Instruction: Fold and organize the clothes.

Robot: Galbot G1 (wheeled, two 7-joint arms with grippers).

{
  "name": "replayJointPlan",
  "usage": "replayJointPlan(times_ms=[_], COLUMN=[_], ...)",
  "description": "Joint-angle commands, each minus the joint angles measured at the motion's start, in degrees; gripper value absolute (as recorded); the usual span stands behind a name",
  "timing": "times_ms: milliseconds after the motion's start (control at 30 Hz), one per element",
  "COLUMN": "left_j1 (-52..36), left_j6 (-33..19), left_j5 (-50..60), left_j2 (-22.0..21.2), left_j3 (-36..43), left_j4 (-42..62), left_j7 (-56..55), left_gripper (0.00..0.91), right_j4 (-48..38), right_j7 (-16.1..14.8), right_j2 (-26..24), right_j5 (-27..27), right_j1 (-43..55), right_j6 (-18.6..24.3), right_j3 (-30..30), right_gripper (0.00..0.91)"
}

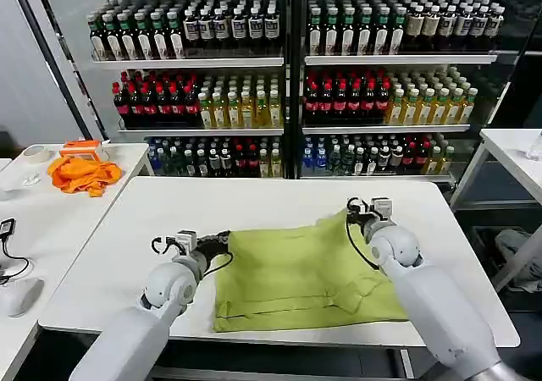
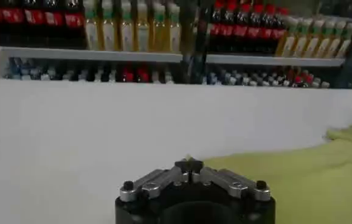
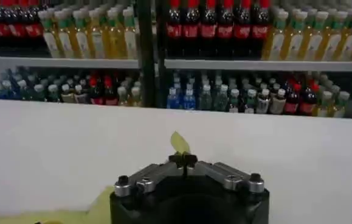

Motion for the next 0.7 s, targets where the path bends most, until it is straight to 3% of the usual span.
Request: replayJointPlan(times_ms=[33, 333, 700], left_j1=[4.8, 13.0, 18.9], left_j6=[0.1, 0.2, 0.3], left_j5=[-0.1, 1.8, 2.7], left_j2=[1.5, 2.2, 2.5], left_j3=[-1.3, -2.0, -3.0], left_j4=[-10.6, -18.6, -23.4], left_j7=[-0.2, -0.5, -0.6], left_gripper=[0.020, 0.020, 0.020], right_j4=[12.9, 22.3, 30.5], right_j7=[0.5, 1.1, 1.0], right_j2=[-3.6, -6.7, -8.3], right_j5=[0.4, 1.2, 1.3], right_j1=[-6.8, -16.4, -31.6], right_j6=[-0.1, -0.2, -0.1], right_j3=[4.6, 9.9, 20.5], right_gripper=[0.000, 0.000, 0.000])
